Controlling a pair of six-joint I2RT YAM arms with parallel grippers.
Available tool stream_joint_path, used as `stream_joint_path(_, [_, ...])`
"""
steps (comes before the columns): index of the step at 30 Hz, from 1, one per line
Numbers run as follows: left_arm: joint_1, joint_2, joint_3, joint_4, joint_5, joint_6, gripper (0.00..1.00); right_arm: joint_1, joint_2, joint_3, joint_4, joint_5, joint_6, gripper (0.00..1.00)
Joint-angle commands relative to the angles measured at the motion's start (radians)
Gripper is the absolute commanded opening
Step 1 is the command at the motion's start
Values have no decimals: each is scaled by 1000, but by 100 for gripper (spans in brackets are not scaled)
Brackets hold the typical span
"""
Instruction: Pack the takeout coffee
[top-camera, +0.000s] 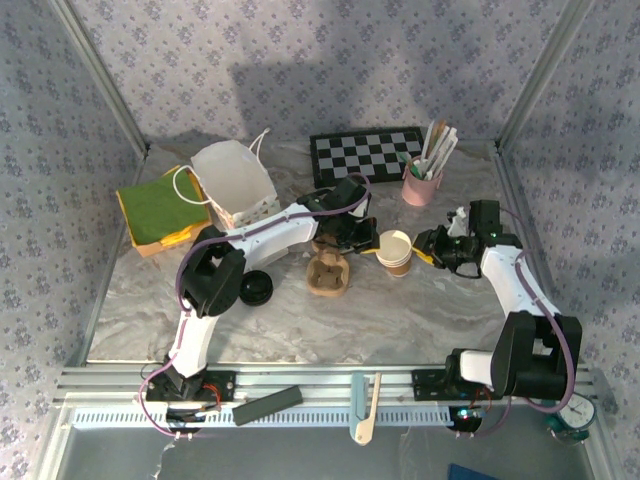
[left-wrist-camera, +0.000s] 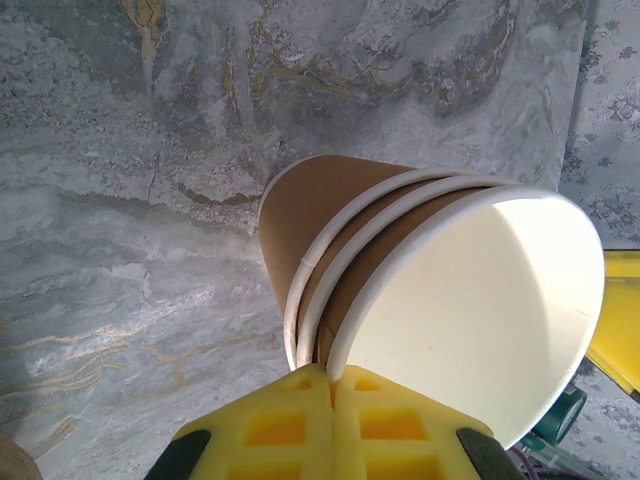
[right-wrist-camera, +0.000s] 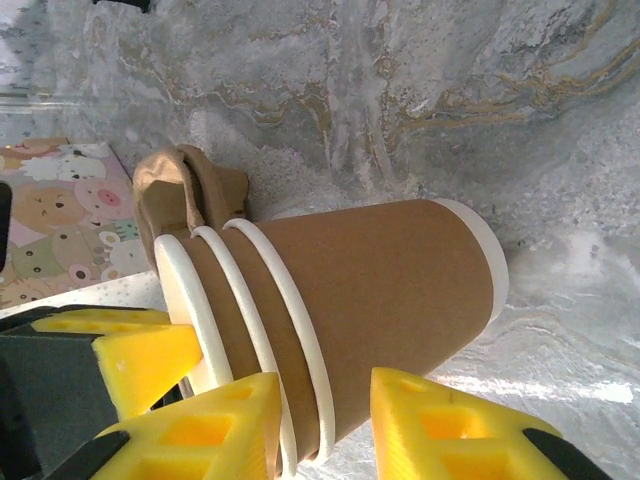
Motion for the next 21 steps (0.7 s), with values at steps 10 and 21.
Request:
stream_joint_path(10, [5, -2, 5, 47, 59, -27, 0, -10, 50, -25, 18, -52, 12, 29])
stream_joint_path(21, [36, -49, -108, 251, 153, -136, 0, -44, 67, -78, 104, -154, 63, 29])
